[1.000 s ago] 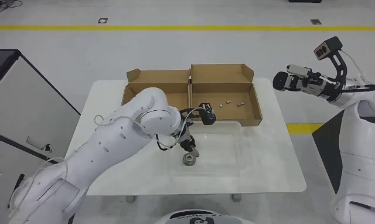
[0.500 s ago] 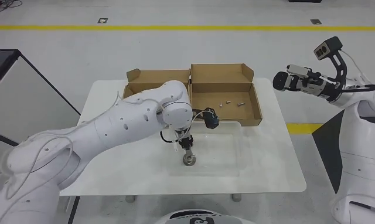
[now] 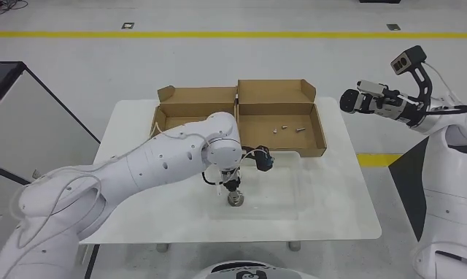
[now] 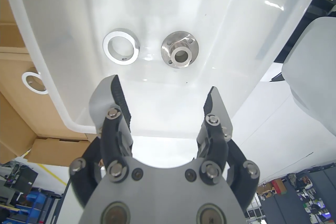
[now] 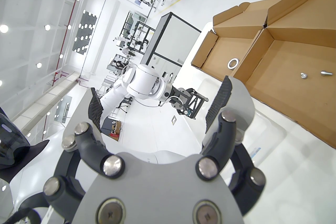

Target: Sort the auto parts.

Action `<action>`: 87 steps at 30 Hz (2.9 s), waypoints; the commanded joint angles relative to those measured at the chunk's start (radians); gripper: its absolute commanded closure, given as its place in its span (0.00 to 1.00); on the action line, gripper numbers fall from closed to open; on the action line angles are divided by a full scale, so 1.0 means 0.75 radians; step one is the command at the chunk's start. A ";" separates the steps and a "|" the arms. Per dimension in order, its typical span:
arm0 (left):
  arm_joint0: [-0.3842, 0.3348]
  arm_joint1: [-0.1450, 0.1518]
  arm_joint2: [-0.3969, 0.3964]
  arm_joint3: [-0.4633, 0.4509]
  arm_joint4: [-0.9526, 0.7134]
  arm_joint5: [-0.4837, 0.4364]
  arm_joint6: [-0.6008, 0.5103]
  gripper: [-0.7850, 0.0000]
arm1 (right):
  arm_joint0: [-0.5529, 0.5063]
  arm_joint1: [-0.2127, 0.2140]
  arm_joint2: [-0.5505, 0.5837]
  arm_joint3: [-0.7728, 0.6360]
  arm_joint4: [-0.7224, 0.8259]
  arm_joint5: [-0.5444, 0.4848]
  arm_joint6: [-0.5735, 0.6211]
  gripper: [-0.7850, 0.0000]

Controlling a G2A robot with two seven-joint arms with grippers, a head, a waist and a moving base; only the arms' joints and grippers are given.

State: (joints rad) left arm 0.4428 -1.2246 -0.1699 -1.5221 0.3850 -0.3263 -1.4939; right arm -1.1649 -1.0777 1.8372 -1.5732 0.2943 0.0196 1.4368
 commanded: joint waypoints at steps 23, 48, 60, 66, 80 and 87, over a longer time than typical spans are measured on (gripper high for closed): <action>0.137 -0.061 0.000 0.081 0.083 -0.026 0.026 0.42 | 0.000 0.000 0.000 0.000 0.000 0.000 0.000 0.00; 0.178 -0.117 0.000 0.187 0.136 -0.035 0.034 0.45 | 0.000 0.000 0.000 0.000 0.000 0.000 0.000 0.00; 0.181 -0.124 0.000 0.193 0.157 -0.025 0.025 0.49 | 0.000 0.000 0.000 0.000 0.000 0.000 0.000 0.00; 0.187 -0.124 0.000 0.190 0.169 -0.018 0.017 0.47 | 0.000 0.000 0.000 0.000 0.000 0.000 0.000 0.00; 0.199 -0.113 0.000 0.156 0.236 -0.043 0.043 0.47 | 0.000 0.000 0.000 0.000 0.000 0.000 0.000 0.00; 0.210 -0.104 0.000 0.142 0.259 -0.048 0.048 0.47 | 0.000 0.000 0.000 0.000 0.000 0.000 0.000 0.00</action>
State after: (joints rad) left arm 0.5989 -1.3033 -0.1700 -1.4146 0.5778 -0.3612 -1.4592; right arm -1.1649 -1.0777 1.8372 -1.5732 0.2943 0.0196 1.4368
